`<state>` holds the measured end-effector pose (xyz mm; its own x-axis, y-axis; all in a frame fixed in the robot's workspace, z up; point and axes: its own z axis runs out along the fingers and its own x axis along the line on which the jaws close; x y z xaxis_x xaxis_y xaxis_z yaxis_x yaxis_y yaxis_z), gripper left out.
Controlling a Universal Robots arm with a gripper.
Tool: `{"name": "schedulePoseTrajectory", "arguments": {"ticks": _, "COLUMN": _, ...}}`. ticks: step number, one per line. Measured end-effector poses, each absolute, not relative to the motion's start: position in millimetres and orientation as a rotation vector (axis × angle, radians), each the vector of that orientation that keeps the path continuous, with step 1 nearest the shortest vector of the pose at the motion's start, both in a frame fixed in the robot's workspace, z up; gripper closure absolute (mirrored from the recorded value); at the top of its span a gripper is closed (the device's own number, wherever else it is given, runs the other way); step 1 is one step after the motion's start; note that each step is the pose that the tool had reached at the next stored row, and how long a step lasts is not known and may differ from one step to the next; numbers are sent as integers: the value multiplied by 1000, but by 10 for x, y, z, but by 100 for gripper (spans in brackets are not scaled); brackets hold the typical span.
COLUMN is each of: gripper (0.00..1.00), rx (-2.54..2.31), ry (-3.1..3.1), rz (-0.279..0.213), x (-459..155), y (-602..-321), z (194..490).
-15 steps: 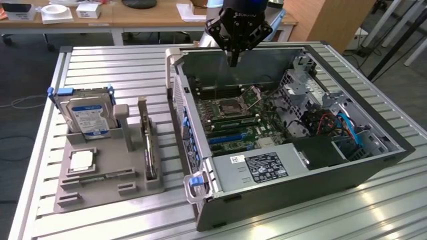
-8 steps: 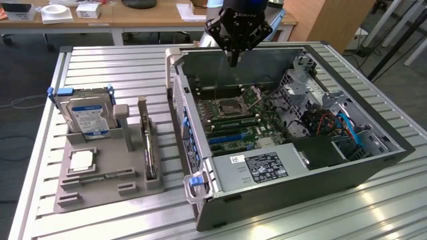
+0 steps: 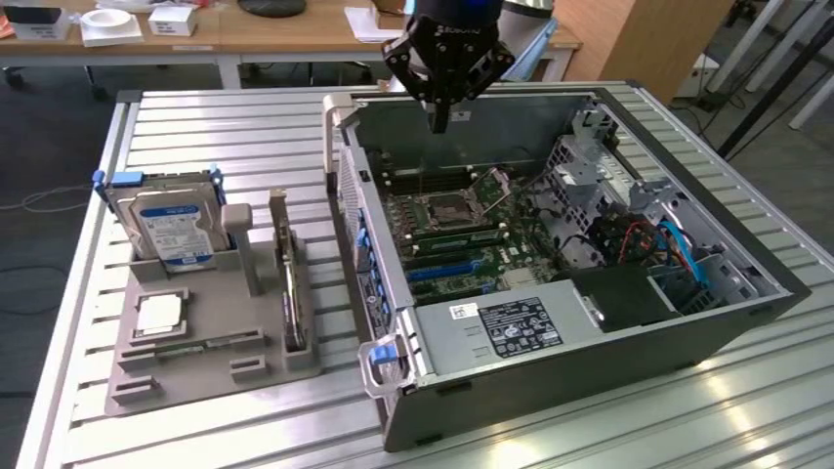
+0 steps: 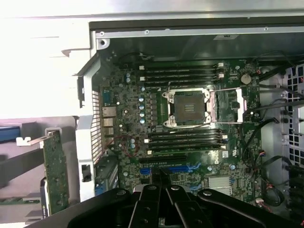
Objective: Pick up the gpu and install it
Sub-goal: 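Reach for the gpu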
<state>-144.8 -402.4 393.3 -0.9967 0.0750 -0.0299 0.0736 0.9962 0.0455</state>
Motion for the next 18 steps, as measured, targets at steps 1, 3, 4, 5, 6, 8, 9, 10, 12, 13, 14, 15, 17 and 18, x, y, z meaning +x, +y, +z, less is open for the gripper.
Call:
{"name": "schedulePoseTrajectory", "arguments": {"ticks": 1, "gripper": 90, "rx": 115, "ry": 3106, "rz": 69, "x": -1472, "y": -4036, "z": 3933}}
{"name": "schedulePoseTrajectory", "arguments": {"ticks": 3, "gripper": 90, "rx": 115, "ry": 3105, "rz": 69, "x": -1514, "y": -4069, "z": 3933}}
{"name": "schedulePoseTrajectory", "arguments": {"ticks": 4, "gripper": 90, "rx": 114, "ry": 3104, "rz": 69, "x": -1532, "y": -4088, "z": 3933}}
{"name": "schedulePoseTrajectory", "arguments": {"ticks": 5, "gripper": 90, "rx": 114, "ry": 3104, "rz": 69, "x": -1549, "y": -4109, "z": 3932}}
{"name": "schedulePoseTrajectory", "arguments": {"ticks": 6, "gripper": 90, "rx": 114, "ry": 3103, "rz": 69, "x": -1566, "y": -4130, "z": 3932}}
{"name": "schedulePoseTrajectory", "arguments": {"ticks": 8, "gripper": 90, "rx": 114, "ry": 3103, "rz": 69, "x": -1601, "y": -4178, "z": 3933}}
{"name": "schedulePoseTrajectory", "arguments": {"ticks": 9, "gripper": 90, "rx": 114, "ry": 3103, "rz": 69, "x": -1617, "y": -4205, "z": 3933}}
{"name": "schedulePoseTrajectory", "arguments": {"ticks": 10, "gripper": 90, "rx": 114, "ry": 3103, "rz": 69, "x": -1635, "y": -4234, "z": 3933}}
{"name": "schedulePoseTrajectory", "arguments": {"ticks": 12, "gripper": 90, "rx": 114, "ry": 3103, "rz": 69, "x": -1671, "y": -4288, "z": 3933}}
{"name": "schedulePoseTrajectory", "arguments": {"ticks": 13, "gripper": 90, "rx": 114, "ry": 3103, "rz": 69, "x": -1690, "y": -4316, "z": 3933}}
{"name": "schedulePoseTrajectory", "arguments": {"ticks": 14, "gripper": 90, "rx": 114, "ry": 3103, "rz": 69, "x": -1709, "y": -4344, "z": 3932}}
{"name": "schedulePoseTrajectory", "arguments": {"ticks": 15, "gripper": 90, "rx": 114, "ry": 3103, "rz": 69, "x": -1730, "y": -4373, "z": 3933}}
{"name": "schedulePoseTrajectory", "arguments": {"ticks": 17, "gripper": 90, "rx": 114, "ry": 3103, "rz": 69, "x": -1774, "y": -4431, "z": 3932}}
{"name": "schedulePoseTrajectory", "arguments": {"ticks": 18, "gripper": 90, "rx": 114, "ry": 3103, "rz": 69, "x": -1798, "y": -4458, "z": 3931}}
